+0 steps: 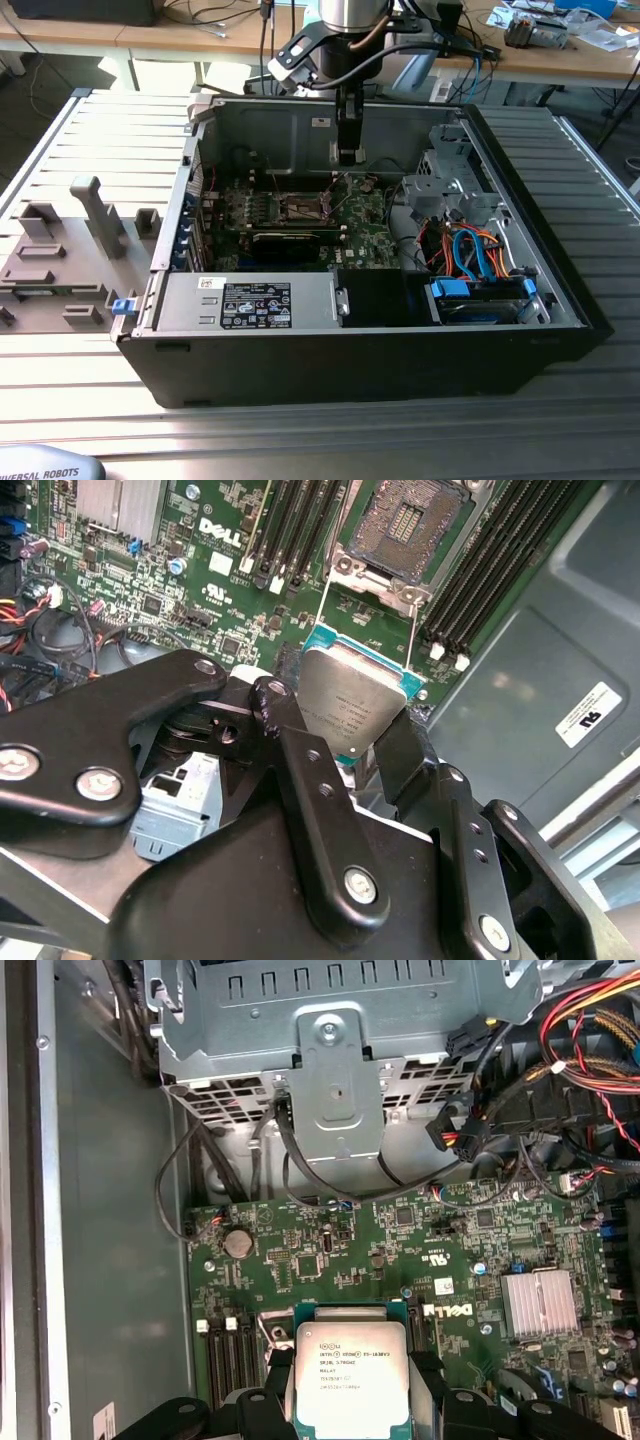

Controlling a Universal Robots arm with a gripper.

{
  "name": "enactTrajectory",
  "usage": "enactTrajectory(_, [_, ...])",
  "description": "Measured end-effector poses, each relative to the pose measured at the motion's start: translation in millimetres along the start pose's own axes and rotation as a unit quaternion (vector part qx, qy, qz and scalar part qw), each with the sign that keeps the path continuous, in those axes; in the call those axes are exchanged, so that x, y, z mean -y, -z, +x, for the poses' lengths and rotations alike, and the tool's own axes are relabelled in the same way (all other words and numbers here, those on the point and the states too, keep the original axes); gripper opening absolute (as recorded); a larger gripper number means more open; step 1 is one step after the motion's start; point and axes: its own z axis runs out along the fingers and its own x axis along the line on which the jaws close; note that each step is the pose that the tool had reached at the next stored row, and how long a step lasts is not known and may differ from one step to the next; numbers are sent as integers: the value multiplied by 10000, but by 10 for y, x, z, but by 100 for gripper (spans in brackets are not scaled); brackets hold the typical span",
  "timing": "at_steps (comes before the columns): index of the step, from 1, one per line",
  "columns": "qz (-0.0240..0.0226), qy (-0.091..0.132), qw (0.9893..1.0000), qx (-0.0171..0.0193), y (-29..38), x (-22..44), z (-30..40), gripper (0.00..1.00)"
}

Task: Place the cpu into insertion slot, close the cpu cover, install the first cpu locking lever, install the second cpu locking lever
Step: 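Place the cpu into insertion slot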

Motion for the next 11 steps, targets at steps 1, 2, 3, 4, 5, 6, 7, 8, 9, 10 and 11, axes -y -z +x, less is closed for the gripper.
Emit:
enactTrajectory(1, [0,-7,10000,1,-2,0,0,54])
enactTrajectory(2, [0,-8,10000,1,-2,0,0,54])
enactTrajectory(3, [0,-10,10000,1,-3,0,0,54])
enactTrajectory(4, [0,-15,10000,1,-4,0,0,54])
enactTrajectory(5, [0,-19,10000,2,-4,0,0,54])
enactTrajectory(6, [0,-21,10000,2,-5,0,0,54])
enactTrajectory(7, [0,-24,10000,2,-5,0,0,54])
enactTrajectory(8, [0,-29,10000,3,-5,0,0,54])
enactTrajectory(9, [0,-33,10000,3,-5,0,0,54])
enactTrajectory(10, [0,-36,10000,4,-5,0,0,54])
enactTrajectory(11, [0,-41,10000,4,-6,0,0,54])
